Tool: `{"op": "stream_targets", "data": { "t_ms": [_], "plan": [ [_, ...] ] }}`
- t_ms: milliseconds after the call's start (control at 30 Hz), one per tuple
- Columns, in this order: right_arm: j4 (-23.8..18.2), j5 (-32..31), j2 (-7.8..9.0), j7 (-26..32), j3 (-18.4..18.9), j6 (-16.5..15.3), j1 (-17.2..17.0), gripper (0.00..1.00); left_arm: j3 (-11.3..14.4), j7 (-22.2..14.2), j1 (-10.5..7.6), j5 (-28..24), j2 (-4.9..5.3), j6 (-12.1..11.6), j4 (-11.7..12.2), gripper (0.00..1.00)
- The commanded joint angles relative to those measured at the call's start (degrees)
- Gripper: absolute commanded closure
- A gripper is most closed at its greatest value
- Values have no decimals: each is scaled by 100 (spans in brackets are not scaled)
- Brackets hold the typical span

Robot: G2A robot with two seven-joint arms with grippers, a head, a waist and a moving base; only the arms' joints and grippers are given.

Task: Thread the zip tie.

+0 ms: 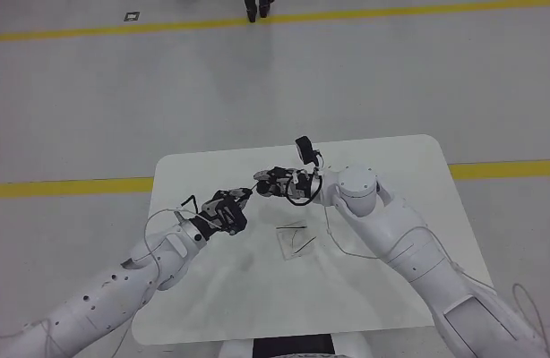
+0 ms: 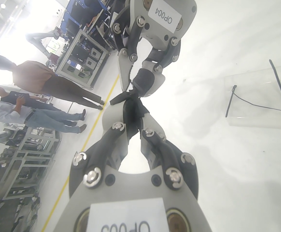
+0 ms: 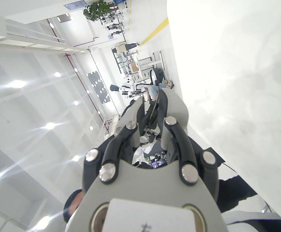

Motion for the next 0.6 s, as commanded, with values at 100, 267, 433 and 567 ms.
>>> {"op": "stream_targets", "data": {
  "t_ms": [100,267,433,567],
  "plan": [
    [-24,-20,-3,-13,36,-9,-12,0,-128,26,102,-4,-4,-51,-28,100],
    [-66,-56,8,-54,120,-31,-36,0,-262,39,207,-75,-10,-83,-47,100],
    [-180,-207,83,32,356,-216,-148,0,-555,157,384,-870,-3,-173,-101,100],
    [-275,-354,168,228,589,-489,-306,0,-902,544,625,-2088,37,-612,-100,100]
  ]
}}
